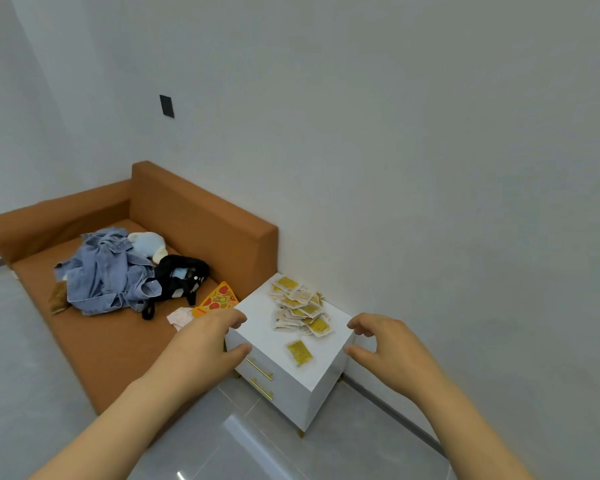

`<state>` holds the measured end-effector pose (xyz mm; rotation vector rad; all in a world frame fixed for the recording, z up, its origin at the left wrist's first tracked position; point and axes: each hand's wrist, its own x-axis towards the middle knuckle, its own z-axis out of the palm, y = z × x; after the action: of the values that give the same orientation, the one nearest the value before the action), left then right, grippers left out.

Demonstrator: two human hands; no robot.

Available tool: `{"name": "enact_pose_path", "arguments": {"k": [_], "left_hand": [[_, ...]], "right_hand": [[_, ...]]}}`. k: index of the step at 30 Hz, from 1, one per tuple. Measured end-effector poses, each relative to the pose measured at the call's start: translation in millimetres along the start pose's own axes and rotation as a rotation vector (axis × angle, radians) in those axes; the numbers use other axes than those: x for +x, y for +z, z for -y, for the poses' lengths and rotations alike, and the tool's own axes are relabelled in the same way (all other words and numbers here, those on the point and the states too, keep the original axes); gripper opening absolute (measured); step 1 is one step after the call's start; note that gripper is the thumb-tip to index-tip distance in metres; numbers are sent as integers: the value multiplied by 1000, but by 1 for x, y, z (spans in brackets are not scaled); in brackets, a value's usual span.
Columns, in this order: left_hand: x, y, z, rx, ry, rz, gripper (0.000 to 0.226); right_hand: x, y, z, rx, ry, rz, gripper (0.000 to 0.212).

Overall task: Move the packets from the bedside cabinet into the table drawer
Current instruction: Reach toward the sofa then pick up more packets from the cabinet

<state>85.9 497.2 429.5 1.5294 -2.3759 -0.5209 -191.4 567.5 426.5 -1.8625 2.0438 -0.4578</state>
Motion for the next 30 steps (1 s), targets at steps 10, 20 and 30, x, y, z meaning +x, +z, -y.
{"name": "enact_pose_path", "arguments": {"k": [10, 20, 30], "left_hand": [[126, 18, 54, -21, -92, 115, 41], [260, 31, 134, -32, -66, 230, 45], [404, 36, 205, 29, 21, 453, 36]], "right_hand": [[143, 18, -28, 66, 97, 63, 34], [264, 65, -27, 51, 273, 125, 36], [352, 118, -20, 148, 611, 162, 40]]}}
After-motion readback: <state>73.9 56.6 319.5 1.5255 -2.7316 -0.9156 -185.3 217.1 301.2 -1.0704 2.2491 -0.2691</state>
